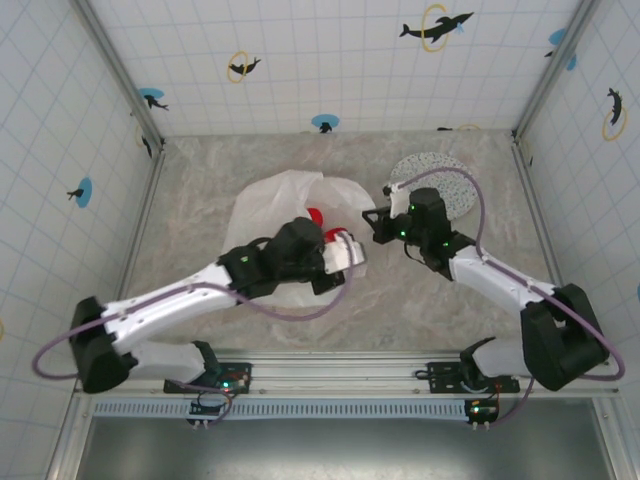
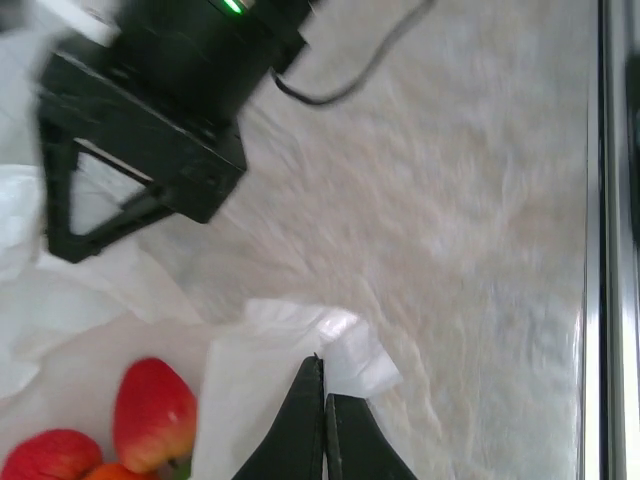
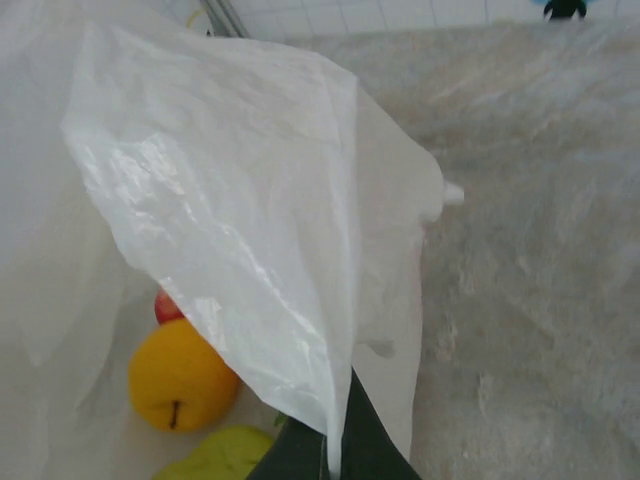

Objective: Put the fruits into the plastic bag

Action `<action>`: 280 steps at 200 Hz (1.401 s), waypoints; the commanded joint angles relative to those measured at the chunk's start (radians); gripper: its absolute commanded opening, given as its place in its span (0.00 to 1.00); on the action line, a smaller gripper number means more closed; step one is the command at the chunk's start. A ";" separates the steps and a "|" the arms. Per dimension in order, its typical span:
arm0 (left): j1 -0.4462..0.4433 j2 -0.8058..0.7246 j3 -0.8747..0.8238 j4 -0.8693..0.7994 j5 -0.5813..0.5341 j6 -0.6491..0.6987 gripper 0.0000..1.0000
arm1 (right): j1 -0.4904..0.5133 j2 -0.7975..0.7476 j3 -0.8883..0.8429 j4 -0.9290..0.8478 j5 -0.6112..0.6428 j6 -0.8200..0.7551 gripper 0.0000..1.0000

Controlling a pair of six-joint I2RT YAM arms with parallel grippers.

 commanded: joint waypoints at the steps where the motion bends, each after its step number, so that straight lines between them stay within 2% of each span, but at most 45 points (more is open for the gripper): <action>1: 0.020 -0.097 -0.051 0.159 -0.025 -0.135 0.00 | 0.008 -0.057 0.144 -0.141 0.052 -0.015 0.00; 45: 0.084 -0.207 0.023 0.186 -0.140 -0.239 0.00 | 0.015 -0.029 0.424 -0.265 0.059 -0.051 0.00; 89: 0.162 -0.262 0.066 0.191 -0.291 -0.329 0.00 | 0.018 0.082 0.659 -0.269 0.081 -0.069 0.00; 115: 0.194 -0.288 0.061 0.219 -0.290 -0.378 0.00 | 0.014 0.149 0.721 -0.257 0.125 -0.074 0.00; 155: 0.230 -0.282 0.092 0.206 -0.376 -0.401 0.00 | -0.003 0.199 0.733 -0.230 0.192 -0.077 0.00; 190: 0.252 -0.261 0.153 0.204 -0.379 -0.380 0.00 | -0.013 0.214 0.726 -0.175 0.156 -0.042 0.00; 230: 0.253 -0.183 0.291 0.159 -0.333 -0.325 0.00 | -0.010 0.287 0.858 -0.166 0.096 -0.010 0.00; 254: 0.254 -0.177 0.218 0.166 -0.313 -0.347 0.00 | -0.009 0.317 0.877 -0.182 0.102 -0.021 0.00; 280: 0.254 -0.201 0.068 0.216 -0.252 -0.419 0.00 | -0.018 0.328 0.837 -0.179 0.108 -0.034 0.00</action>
